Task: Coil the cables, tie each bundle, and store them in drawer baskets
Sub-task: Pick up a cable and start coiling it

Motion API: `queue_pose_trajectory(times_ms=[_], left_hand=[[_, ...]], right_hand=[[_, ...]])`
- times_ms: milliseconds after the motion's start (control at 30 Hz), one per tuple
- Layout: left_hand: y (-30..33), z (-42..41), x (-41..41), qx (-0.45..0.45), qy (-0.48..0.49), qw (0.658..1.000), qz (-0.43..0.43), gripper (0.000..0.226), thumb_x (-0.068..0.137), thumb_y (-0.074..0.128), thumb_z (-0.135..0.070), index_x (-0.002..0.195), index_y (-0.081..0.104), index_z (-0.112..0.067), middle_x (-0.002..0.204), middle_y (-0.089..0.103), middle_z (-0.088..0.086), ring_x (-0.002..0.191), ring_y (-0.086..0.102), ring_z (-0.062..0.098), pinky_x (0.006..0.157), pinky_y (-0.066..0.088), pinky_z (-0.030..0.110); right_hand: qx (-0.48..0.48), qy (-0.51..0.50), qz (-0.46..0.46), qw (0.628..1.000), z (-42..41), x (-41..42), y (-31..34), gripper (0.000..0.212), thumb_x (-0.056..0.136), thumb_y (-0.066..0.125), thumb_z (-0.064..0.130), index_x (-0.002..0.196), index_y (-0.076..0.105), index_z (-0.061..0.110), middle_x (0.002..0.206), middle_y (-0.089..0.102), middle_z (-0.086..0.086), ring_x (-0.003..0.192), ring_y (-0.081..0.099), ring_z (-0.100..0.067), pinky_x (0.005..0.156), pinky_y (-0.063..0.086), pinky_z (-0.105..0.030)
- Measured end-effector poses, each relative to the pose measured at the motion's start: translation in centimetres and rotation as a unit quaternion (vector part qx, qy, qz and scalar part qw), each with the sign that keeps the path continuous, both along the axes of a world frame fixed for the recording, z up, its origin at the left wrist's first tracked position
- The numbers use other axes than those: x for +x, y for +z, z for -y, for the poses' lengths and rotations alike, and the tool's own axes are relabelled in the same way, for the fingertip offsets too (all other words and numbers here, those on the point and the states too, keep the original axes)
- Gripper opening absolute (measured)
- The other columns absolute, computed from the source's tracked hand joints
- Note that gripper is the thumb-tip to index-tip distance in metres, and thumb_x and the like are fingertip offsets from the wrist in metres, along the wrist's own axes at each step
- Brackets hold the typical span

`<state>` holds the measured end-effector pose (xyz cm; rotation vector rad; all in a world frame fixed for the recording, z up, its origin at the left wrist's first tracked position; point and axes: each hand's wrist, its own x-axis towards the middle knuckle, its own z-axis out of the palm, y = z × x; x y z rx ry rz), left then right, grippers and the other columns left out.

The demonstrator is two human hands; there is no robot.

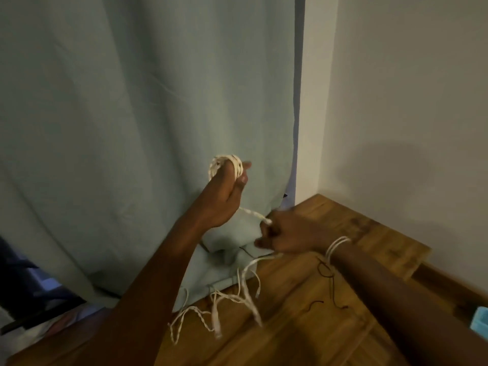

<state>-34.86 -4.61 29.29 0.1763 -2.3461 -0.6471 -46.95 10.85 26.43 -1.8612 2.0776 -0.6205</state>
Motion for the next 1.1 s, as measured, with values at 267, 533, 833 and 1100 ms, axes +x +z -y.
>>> queue_pose_trajectory(times_ms=[267,533,833,1100], left_hand=[[0.0,-0.4,0.9,0.162,-0.067,0.981,0.078,0.037,0.103,0.035,-0.038,0.093,0.059,-0.012,0.082,0.072,-0.002,0.084,0.064,0.007,0.096,0.047,0.028],[2.4,-3.3,0.7,0.527,-0.349,0.757,-0.164,0.044,0.103,0.033,-0.027,0.080,0.065,-0.009,0.041,0.044,-0.002,0.040,0.046,0.012,0.101,0.050,0.039],[3.9,-0.3,-0.5,0.360,-0.145,0.882,-0.268,0.031,0.107,0.028,-0.023,0.088,0.051,-0.013,0.129,0.061,0.023,0.124,0.059,0.030,0.115,0.034,0.047],[1.2,2.3,0.9,0.105,-0.002,0.994,0.031,0.039,0.106,0.036,-0.028,0.084,0.066,-0.016,0.085,0.073,-0.011,0.078,0.059,-0.004,0.094,0.043,0.039]], right_hand=[[-0.282,-0.012,-0.054,0.958,-0.1,-3.3,9.8,0.025,0.087,0.072,0.037,0.095,0.078,0.013,0.085,0.074,0.004,0.072,0.067,-0.008,0.068,0.054,-0.020],[-0.278,-0.016,0.204,0.938,4.6,-3.5,6.5,0.028,0.100,0.057,0.025,0.088,0.072,0.005,0.068,0.060,-0.006,0.058,0.050,-0.013,0.054,0.044,-0.026],[0.070,0.123,0.334,0.932,4.1,0.6,2.7,0.029,0.097,0.060,0.026,0.115,0.061,0.004,0.085,0.067,-0.014,0.071,0.064,-0.020,0.067,0.055,-0.031],[-0.033,0.082,-0.044,0.995,0.2,-2.4,9.2,0.022,0.092,0.066,0.029,0.080,0.070,0.010,0.070,0.062,-0.001,0.066,0.057,-0.019,0.070,0.052,-0.046]])
